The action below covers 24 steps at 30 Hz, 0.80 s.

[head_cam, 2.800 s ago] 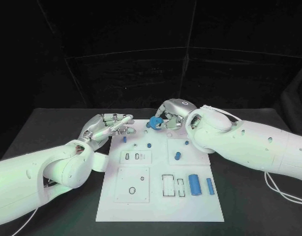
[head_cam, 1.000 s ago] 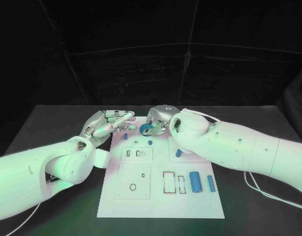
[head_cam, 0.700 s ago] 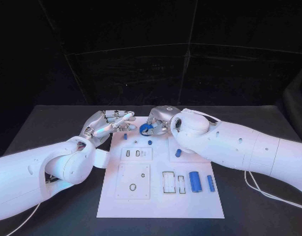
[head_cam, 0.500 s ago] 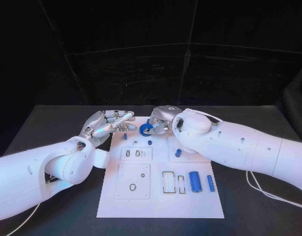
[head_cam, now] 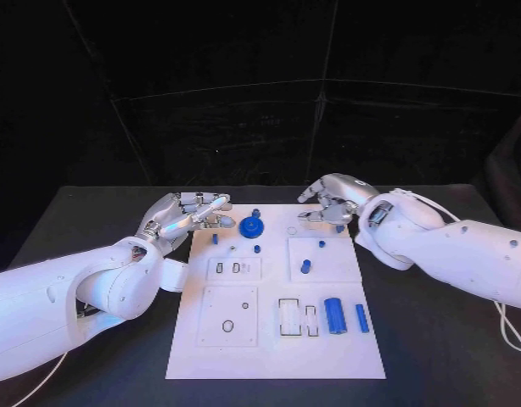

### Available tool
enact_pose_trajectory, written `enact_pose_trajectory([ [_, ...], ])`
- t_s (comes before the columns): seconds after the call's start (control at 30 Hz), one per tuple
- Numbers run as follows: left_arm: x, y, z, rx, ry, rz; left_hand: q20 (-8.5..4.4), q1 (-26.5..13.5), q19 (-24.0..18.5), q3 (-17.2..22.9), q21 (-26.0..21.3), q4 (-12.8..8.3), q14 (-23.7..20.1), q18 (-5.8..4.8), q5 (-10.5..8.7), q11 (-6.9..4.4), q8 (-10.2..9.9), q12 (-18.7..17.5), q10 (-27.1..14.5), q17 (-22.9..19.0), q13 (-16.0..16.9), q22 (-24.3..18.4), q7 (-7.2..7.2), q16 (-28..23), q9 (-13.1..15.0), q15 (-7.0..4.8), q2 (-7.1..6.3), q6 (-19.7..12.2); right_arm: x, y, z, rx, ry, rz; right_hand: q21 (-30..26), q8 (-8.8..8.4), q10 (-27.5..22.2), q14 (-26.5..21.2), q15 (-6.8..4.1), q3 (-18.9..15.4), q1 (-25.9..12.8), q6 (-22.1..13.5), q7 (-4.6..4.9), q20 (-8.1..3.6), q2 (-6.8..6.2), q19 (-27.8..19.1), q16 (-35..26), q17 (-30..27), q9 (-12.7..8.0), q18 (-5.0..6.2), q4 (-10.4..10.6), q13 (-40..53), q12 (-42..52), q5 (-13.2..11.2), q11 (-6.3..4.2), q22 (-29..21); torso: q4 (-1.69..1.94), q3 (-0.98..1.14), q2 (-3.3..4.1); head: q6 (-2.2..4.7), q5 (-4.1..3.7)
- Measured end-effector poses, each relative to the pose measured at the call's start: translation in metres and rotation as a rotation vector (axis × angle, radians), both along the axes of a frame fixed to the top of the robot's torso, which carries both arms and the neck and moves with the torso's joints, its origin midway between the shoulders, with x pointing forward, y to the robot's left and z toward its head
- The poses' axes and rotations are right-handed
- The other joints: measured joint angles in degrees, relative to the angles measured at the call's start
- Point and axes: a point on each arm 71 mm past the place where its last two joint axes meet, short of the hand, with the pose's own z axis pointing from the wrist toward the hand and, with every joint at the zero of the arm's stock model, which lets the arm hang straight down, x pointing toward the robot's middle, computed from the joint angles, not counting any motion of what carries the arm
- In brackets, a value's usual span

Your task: Assemble the parts on the task board

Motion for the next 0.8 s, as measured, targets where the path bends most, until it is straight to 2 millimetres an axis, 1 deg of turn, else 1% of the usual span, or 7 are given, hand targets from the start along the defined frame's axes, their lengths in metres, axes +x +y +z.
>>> enact_pose_trajectory([
  [0.13, 0.0, 0.0, 0.0, 0.0, 0.0, -0.001, 0.0, 0.0, 0.0, 0.0, 0.0, 0.0, 0.0, 0.0, 0.0, 0.0, 0.0, 0.0, 0.0, 0.0, 0.0, 0.0, 0.0, -0.2, 0.0, 0.0, 0.0, 0.0, -0.004, -0.046, 0.001, 0.064, 0.044, -0.028, -0.8, 0.0, -0.8, 0.0, 0.0, -0.6, 2.3, 0.0, 0.0, 0.08, -0.72, -0.7, -0.6, 0.0, 0.0, 0.01, -1.7, -1.3, -1.6, -1.4, -0.2, -1.6, -0.48, 0.19, -0.22, 0.08, 0.04],
  [0.2, 0.0, -0.002, 0.0, -0.001, 0.0, -0.003, 0.0, 0.0, 0.0, 0.0, 0.0, 0.0, 0.0, 0.0, 0.0, 0.0, 0.0, 0.0, 0.0, 0.0, 0.0, 0.0, 0.0, -0.2, 0.0, 0.0, 0.0, 0.0, -0.005, -0.064, 0.002, 0.093, 0.063, -0.04, -0.9, 0.0, -0.9, 0.0, 0.0, -0.8, 2.6, 0.1, -0.12, -0.11, -0.61, -0.9, -0.6, 0.0, 0.0, 0.0, -2.1, -1.6, -1.8, -1.5, -0.12, -1.8, -0.73, 0.33, -0.3, 0.13, -0.38],
  [0.3, 0.001, -0.004, 0.0, -0.003, 0.0, -0.006, 0.0, 0.0, 0.0, 0.0, 0.0, 0.0, 0.0, 0.0, 0.0, 0.0, 0.0, 0.0, 0.0, 0.0, 0.0, 0.0, 0.0, -0.2, 0.0, 0.0, 0.0, 0.0, -0.007, -0.083, 0.002, 0.126, 0.083, -0.051, -0.9, 0.0, -1.1, 0.0, 0.0, -1.0, 3.1, 0.2, -0.21, -0.11, -0.77, -0.9, -0.8, 0.0, 0.0, 0.0, -2.5, -1.9, -2.0, -1.5, -0.33, -2.1, -1.02, 0.52, -0.36, 0.19, -0.99],
  [0.4, 0.001, -0.005, -0.001, -0.003, 0.0, -0.009, 0.0, 0.1, 0.0, -0.1, 0.0, -0.1, 0.0, 0.0, 0.0, 0.0, 0.0, 0.0, 0.0, 0.0, 0.0, 0.0, 0.0, -0.2, 0.0, 0.0, 0.14, 0.0, -0.006, -0.095, 0.001, 0.146, 0.096, -0.061, -0.9, 0.0, -1.1, 0.0, 0.0, -1.0, 3.7, 0.2, -0.21, -0.11, -0.89, -0.9, -0.8, 0.0, 0.0, 0.01, -2.8, -2.0, -2.0, -1.5, -0.33, -2.1, -1.16, 0.71, -0.38, 0.19, -1.37],
  [0.5, 0.002, -0.005, -0.001, -0.003, 0.0, -0.008, 0.0, 0.2, 0.0, -0.2, 0.0, -0.2, 0.0, 0.0, 0.0, 0.0, 0.0, 0.0, 0.0, 0.0, 0.0, 0.0, 0.0, -0.2, 0.0, 0.0, 0.2, 0.0, -0.005, -0.108, -0.005, 0.159, 0.111, -0.077, -0.9, 0.0, -1.1, 0.0, 0.0, -1.0, 3.7, 0.2, -0.21, -0.11, -0.89, -0.9, -0.8, 0.0, 0.0, 0.0, -2.8, -2.1, -2.3, -1.5, -0.33, -2.1, -1.24, 0.78, -0.38, 0.12, -1.6],
  [0.63, 0.003, -0.006, -0.002, -0.002, 0.0, -0.007, 0.0, 0.2, 0.0, -0.2, 0.0, -0.2, 0.0, 0.0, 0.0, 0.0, 0.0, 0.0, 0.0, 0.0, 0.0, 0.0, 0.0, -0.2, 0.0, 0.0, 0.2, 0.0, -0.006, -0.117, -0.018, 0.167, 0.14, -0.09, -1.2, 0.0, -1.1, 0.0, 0.0, -1.2, 3.7, 0.2, -0.21, -0.11, -0.89, -0.9, -0.8, 0.0, 0.0, 0.01, -2.9, -2.2, -2.3, -1.5, -0.32, -2.1, -1.27, 0.75, -0.38, -0.04, -1.96],
  [0.8, 0.004, -0.006, -0.002, -0.002, 0.001, -0.007, 0.0, 0.2, 0.0, -0.2, 0.0, -0.2, 0.0, 0.0, 0.0, 0.0, 0.0, 0.0, 0.0, 0.0, 0.0, 0.0, 0.0, -0.2, 0.0, 0.0, 0.2, 0.0, -0.005, -0.114, -0.028, 0.179, 0.159, -0.084, -1.2, 0.0, -1.1, 0.0, 0.0, -1.3, 3.7, 0.2, -0.21, -0.11, -0.89, -0.9, -0.8, 0.0, 0.0, 0.0, -3.1, -2.2, -2.5, -1.5, -0.32, -2.3, -1.19, 0.68, -0.37, -0.24, -2.16],
])
